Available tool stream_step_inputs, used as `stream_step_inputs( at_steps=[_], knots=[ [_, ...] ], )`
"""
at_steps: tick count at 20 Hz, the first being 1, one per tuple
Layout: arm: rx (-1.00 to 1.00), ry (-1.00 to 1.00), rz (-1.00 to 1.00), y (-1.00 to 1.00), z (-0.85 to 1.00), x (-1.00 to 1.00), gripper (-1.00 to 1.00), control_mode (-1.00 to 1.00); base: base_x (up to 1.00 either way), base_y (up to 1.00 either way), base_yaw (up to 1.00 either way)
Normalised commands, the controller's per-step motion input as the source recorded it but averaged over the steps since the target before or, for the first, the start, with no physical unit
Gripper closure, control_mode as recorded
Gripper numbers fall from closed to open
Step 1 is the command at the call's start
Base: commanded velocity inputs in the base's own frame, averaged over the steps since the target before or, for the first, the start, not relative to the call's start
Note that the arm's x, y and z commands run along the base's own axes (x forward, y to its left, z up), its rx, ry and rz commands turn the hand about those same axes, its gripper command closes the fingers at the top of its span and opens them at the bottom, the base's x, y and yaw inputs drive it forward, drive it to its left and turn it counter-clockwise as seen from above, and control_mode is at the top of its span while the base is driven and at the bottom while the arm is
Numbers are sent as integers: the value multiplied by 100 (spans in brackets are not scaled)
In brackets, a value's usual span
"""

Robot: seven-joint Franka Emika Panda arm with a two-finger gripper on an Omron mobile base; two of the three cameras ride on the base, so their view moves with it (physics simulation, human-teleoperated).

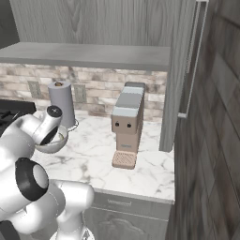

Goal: Pick up the bowls on the counter and stack them on top of one another in the open cabinet. Place the smaller bowl on top of the larger bowl.

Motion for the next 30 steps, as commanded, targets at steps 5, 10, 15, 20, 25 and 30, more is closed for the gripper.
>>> stream_step_inputs(
  at_steps=[5, 10, 15, 20, 25, 30],
  knots=[
    [0, 3, -4, -2, 0, -15, -100, -100, 0, 0, 0],
    [0, 7, -6, -4, 0, -3, -100, -100, 0, 0, 0],
    [0, 8, -5, -9, -4, 0, -100, -100, 0, 0, 0],
    [0, 5, -1, -7, -18, 6, -100, -100, 0, 0, 0],
    [0, 2, 0, -4, -20, 12, -100, -100, 0, 0, 0],
    [0, 0, 0, -4, -21, 13, -100, -100, 0, 0, 0]
  ],
)
